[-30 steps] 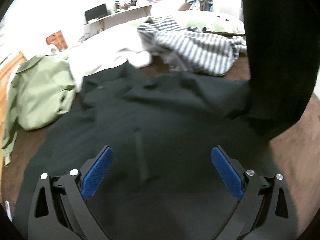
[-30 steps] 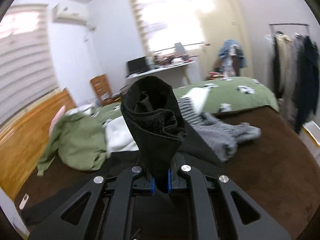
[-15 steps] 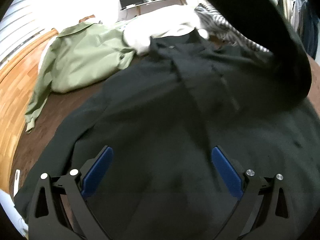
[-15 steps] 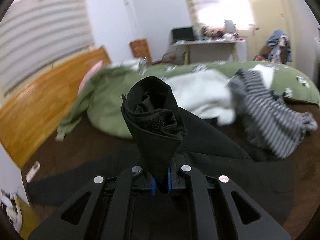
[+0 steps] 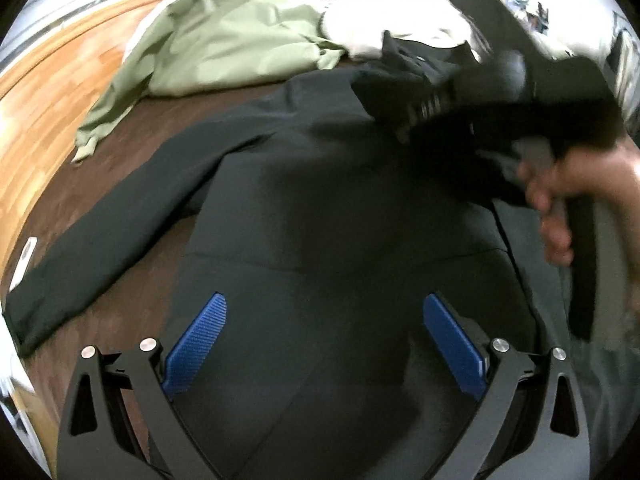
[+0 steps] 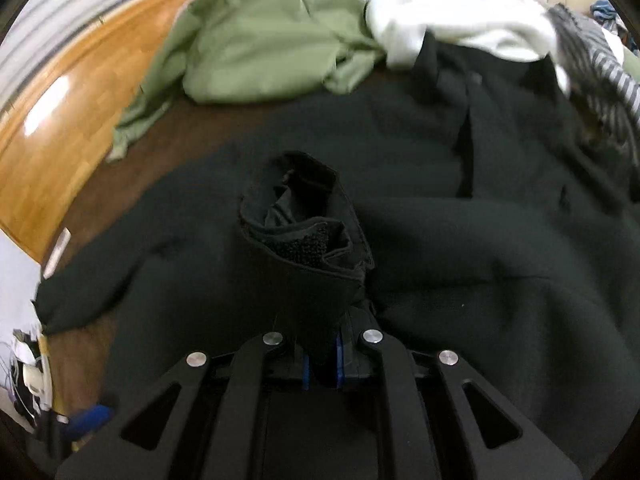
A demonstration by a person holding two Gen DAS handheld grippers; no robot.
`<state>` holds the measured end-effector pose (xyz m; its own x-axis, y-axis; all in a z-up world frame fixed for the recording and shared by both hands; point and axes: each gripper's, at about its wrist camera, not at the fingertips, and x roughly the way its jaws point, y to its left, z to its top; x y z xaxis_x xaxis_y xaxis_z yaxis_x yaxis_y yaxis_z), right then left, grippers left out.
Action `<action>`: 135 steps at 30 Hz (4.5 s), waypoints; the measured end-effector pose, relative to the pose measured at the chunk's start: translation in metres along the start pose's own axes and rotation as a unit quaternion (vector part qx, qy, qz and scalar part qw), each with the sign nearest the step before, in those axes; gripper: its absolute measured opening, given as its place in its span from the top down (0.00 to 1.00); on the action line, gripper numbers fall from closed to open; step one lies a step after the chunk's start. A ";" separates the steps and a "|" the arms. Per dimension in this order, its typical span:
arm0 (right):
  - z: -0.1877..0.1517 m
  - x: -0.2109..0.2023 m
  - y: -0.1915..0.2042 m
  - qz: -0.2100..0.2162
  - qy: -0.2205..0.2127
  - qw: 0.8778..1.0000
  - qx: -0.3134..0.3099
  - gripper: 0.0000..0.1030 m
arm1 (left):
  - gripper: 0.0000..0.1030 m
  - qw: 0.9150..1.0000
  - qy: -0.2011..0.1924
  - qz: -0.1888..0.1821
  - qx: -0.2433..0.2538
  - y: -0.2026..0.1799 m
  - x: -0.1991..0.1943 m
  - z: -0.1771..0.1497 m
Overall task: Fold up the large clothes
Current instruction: 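Lift the sleeve cuff with the right tool and carry it across the jacket body, then lay the sleeve on the jacket body and open the right tool, then grasp the other sleeve cuff of the black jacket with the left tool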
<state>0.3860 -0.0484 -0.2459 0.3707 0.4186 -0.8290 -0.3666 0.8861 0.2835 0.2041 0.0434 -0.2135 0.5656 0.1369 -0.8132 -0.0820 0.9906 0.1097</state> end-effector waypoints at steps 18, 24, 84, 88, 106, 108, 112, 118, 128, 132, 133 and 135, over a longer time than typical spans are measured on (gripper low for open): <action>0.013 -0.116 -0.021 0.031 -0.097 0.995 0.001 0.35 | 0.06 0.999 -0.034 0.003 0.004 0.006 -0.043 0.029; 0.009 -0.181 -0.095 -0.072 -0.117 0.991 0.011 0.28 | 0.06 0.996 -0.055 -0.054 0.031 -0.034 -0.058 0.060; -0.033 -0.193 -0.105 -0.180 -0.111 0.977 -0.010 0.10 | 0.06 0.987 -0.036 -0.045 -0.151 0.108 -0.047 0.039; -0.038 -0.197 -0.069 -0.174 -0.108 0.978 -0.037 0.10 | 0.06 0.981 -0.023 -0.008 -0.190 0.166 -0.057 0.008; -0.018 -0.125 0.033 -0.120 -0.076 0.989 -0.040 0.10 | 0.06 0.919 -0.006 0.084 -0.385 0.362 -0.043 -0.095; -0.017 -0.113 0.039 -0.120 -0.068 0.989 -0.047 0.10 | 0.07 0.910 -0.007 0.085 -0.406 0.371 -0.037 -0.101; -0.014 -0.094 0.050 -0.120 -0.061 0.989 -0.063 0.10 | 0.16 0.894 -0.009 0.075 -0.441 0.385 -0.016 -0.107; -0.013 -0.070 0.049 -0.120 -0.051 0.990 -0.059 0.10 | 0.24 0.879 -0.015 0.061 -0.472 0.393 0.009 -0.108; -0.003 -0.014 0.058 -0.110 -0.032 0.993 -0.040 0.10 | 0.88 0.870 -0.063 0.041 -0.487 0.398 0.006 -0.111; 0.008 0.008 0.065 -0.116 -0.028 0.992 -0.034 0.10 | 0.91 0.876 -0.095 0.042 -0.471 0.394 -0.011 -0.097; 0.010 0.017 0.066 -0.114 -0.025 0.993 -0.028 0.10 | 0.91 0.878 -0.102 0.042 -0.466 0.393 -0.016 -0.093; 0.011 0.031 0.067 -0.115 -0.014 0.993 -0.021 0.10 | 0.91 0.879 -0.109 0.045 -0.462 0.393 -0.022 -0.088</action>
<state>0.3824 0.0263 -0.2471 0.4719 0.2120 -0.8558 -0.3043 0.9502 0.0676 0.0874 0.4290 -0.2027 0.6583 0.3117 -0.6852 -0.7090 0.5625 -0.4252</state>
